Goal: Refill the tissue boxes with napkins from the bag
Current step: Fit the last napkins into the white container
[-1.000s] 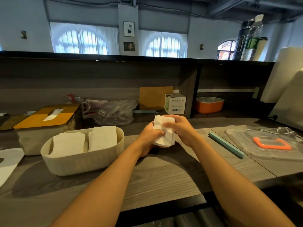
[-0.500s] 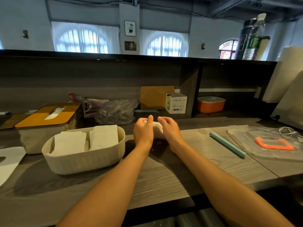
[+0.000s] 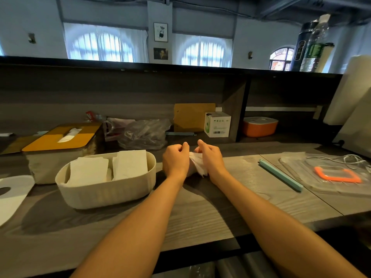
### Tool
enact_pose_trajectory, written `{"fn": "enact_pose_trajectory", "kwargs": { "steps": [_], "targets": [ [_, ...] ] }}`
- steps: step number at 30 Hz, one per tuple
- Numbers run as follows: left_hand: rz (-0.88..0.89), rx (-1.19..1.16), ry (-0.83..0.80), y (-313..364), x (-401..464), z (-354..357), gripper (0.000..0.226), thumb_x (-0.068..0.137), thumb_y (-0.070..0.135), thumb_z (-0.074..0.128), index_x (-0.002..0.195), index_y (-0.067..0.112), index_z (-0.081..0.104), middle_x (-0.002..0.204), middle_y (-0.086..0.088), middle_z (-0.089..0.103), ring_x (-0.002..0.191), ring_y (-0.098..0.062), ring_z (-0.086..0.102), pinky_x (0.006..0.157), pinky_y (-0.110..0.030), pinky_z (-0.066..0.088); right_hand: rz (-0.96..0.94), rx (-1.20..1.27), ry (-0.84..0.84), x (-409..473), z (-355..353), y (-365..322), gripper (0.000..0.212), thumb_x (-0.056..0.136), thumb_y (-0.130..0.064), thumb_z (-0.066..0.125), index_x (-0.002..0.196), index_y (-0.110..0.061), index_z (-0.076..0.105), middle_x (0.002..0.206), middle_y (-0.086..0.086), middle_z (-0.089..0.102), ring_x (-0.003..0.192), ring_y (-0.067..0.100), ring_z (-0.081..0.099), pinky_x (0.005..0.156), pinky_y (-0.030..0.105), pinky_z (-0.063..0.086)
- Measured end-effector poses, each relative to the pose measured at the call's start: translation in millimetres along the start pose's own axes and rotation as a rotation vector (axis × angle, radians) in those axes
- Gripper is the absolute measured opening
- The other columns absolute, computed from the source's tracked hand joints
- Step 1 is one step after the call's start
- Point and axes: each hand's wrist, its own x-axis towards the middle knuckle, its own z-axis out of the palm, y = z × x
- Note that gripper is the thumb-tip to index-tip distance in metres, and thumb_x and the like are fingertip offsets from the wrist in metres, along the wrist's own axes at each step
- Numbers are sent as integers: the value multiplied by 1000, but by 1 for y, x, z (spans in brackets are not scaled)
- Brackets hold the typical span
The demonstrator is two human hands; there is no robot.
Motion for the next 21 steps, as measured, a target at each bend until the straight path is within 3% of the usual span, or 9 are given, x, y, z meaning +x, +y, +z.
{"fn": "enact_pose_trajectory", "kwargs": {
  "steps": [3,6,8,11,13,15,18,21],
  "targets": [
    [-9,5,24,2,2,-6,48,102,32,51,57,16,49,57,-1,50,55,-11,46,54,-24,33,-17,11,-97,0,-6,-6,44,99,-46,46,72,-17,67,89,5,67,90,23,62,80,34,50],
    [-73,-55,70,3,7,-12,45,101,34,52,60,14,53,63,-1,53,61,-13,50,60,-25,36,15,-55,-267,-1,-13,-15,43,78,-69,53,88,-31,69,124,9,60,116,30,56,100,51,48],
    [-119,-88,87,3,9,-14,41,101,36,52,70,10,59,71,-3,58,69,-14,54,68,-28,41,-16,-128,-395,-3,-18,-17,50,72,-67,51,109,-35,62,136,2,49,124,26,49,96,46,52],
    [-154,-92,99,2,9,-15,40,101,41,50,84,8,65,82,-6,63,79,-18,60,74,-31,46,-65,-211,-516,-6,-23,-16,57,84,-52,61,136,-36,44,135,-8,39,123,18,43,80,27,54],
    [-168,-88,87,2,8,-16,41,101,41,49,84,7,64,80,-7,62,78,-19,58,71,-31,44,-83,-266,-465,-2,-24,-12,59,91,-27,67,144,-31,41,137,-7,41,124,16,42,81,23,50],
    [-162,-91,55,2,7,-15,44,101,42,49,73,10,59,72,-5,57,72,-19,55,67,-33,42,-71,-249,-345,2,-24,-9,58,91,-10,66,142,-26,46,141,1,48,130,20,45,87,27,49],
    [-98,-141,-60,2,3,-14,46,99,47,51,69,12,56,72,-5,58,72,-19,56,66,-34,45,-5,-64,-194,9,-28,-3,49,89,-1,65,134,-18,56,123,5,61,122,27,56,88,37,56],
    [-13,-125,-272,4,-1,-13,31,96,40,60,81,13,66,81,-1,65,81,-18,63,60,-25,46,38,98,-52,14,-32,0,43,88,-2,67,129,-14,60,116,4,62,116,28,58,92,41,55]
  ]
}}
